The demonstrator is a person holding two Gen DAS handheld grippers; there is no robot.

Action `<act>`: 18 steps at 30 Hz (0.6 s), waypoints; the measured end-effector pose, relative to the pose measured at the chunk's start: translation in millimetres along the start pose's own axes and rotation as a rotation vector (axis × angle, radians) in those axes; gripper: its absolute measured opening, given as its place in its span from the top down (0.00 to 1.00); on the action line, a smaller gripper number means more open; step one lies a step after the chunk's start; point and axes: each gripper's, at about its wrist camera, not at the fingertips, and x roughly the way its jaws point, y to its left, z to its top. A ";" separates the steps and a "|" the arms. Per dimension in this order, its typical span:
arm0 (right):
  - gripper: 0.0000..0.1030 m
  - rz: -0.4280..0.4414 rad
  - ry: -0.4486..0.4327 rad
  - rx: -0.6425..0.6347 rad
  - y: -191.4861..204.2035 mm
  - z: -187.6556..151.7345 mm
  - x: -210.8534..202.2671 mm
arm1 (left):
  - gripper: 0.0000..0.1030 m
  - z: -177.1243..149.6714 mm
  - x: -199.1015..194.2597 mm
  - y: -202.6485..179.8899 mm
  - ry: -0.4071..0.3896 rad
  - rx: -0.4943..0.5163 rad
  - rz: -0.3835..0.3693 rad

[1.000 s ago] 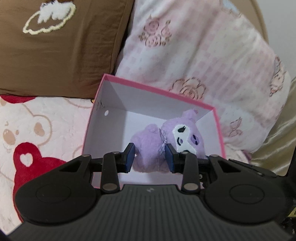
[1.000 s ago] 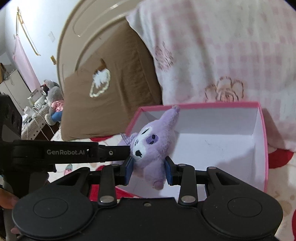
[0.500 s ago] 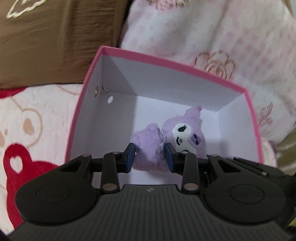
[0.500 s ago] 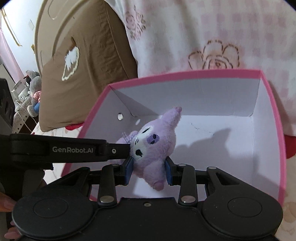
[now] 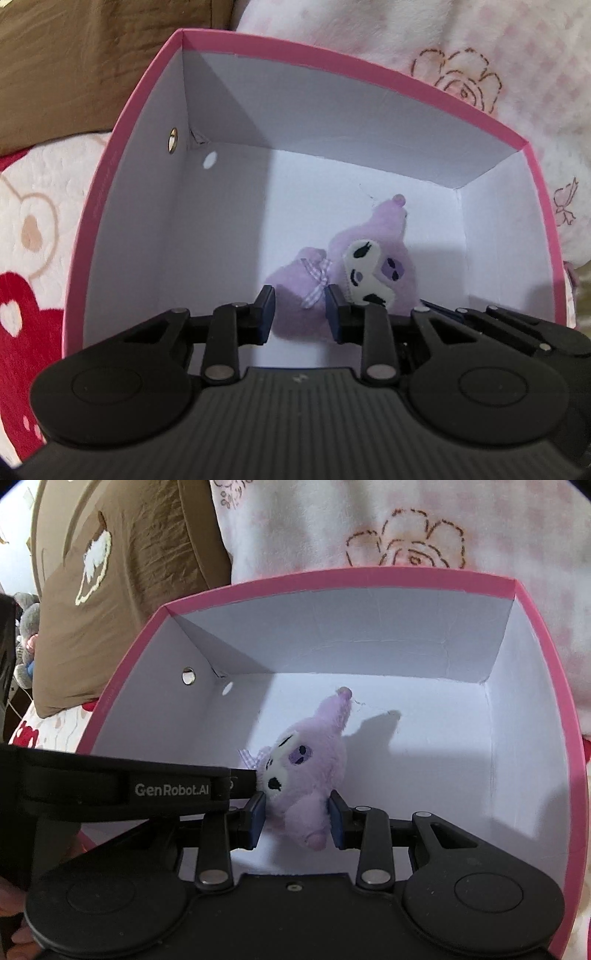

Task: Organize objects
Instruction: 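Lower the plush into the pink box and open the right gripper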

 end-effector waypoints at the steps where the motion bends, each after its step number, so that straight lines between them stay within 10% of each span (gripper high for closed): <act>1: 0.60 -0.002 0.006 0.000 -0.8 -0.4 0.3 | 0.71 -1.1 0.2 1.0 0.003 -0.006 0.003; 9: 0.58 -0.024 -0.005 0.032 -13.6 3.9 -7.2 | 0.74 -2.3 6.9 -3.8 -0.014 -0.021 0.006; 12: 0.77 -0.017 -0.003 0.043 -15.3 3.8 -5.1 | 0.75 -2.0 8.4 -10.3 -0.010 -0.016 0.004; 18: 0.79 -0.055 -0.011 0.066 -16.6 3.6 1.2 | 0.75 8.3 11.4 -18.1 -0.028 0.017 -0.001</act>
